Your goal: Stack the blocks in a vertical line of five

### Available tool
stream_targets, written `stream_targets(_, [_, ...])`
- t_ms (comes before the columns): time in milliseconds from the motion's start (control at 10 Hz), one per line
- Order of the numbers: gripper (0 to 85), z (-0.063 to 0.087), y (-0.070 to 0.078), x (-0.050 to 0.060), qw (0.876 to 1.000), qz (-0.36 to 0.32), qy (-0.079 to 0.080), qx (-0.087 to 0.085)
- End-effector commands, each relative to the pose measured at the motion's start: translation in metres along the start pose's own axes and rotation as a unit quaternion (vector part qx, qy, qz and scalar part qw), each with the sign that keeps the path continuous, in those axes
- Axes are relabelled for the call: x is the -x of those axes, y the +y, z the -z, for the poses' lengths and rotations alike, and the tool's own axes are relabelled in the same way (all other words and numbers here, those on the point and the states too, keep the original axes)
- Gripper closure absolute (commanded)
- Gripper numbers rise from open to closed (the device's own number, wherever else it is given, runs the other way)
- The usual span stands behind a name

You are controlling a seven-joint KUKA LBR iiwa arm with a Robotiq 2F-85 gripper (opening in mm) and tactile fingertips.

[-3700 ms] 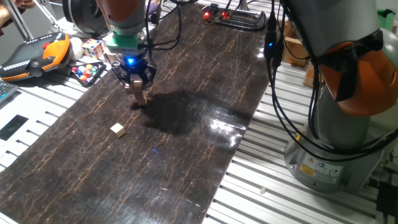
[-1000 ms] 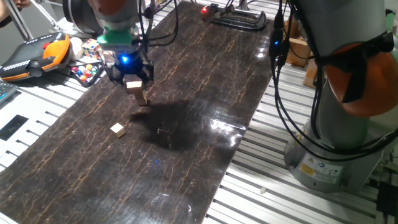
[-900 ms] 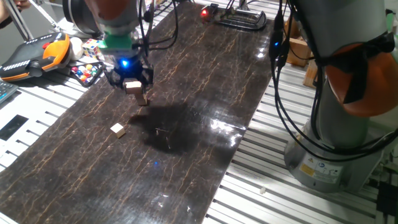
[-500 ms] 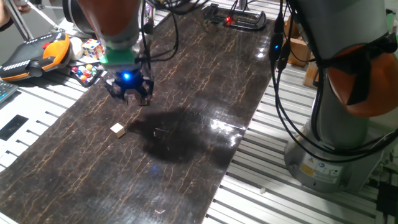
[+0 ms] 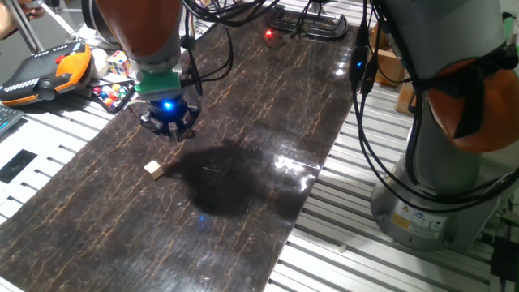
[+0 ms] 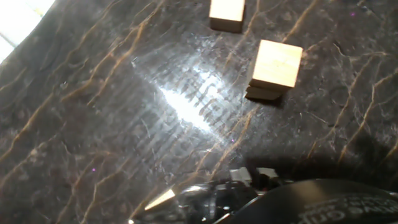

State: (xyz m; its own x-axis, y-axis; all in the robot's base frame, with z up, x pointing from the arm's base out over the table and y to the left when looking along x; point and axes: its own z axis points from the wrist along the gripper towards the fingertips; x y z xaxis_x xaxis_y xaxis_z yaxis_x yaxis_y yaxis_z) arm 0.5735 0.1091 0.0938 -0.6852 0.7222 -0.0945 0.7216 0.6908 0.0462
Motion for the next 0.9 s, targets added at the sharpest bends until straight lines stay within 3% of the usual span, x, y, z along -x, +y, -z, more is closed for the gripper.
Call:
stream_targets(0, [84.0, 0.000, 0.000, 0.000, 1.000, 0.009, -0.003, 0.003])
stream_targets(500, [80.0, 0.000, 0.000, 0.000, 0.997, 0.074, 0.022, 0.023])
stream_targets(600, [70.3, 0.001, 0.004, -0.003, 0.996, 0.082, 0.021, 0.028])
stream_targets(700, [51.3, 0.002, 0.014, -0.009, 0.996, 0.084, 0.015, 0.029])
stream_targets(800, [40.3, 0.002, 0.022, -0.013, 0.996, 0.080, 0.010, 0.028])
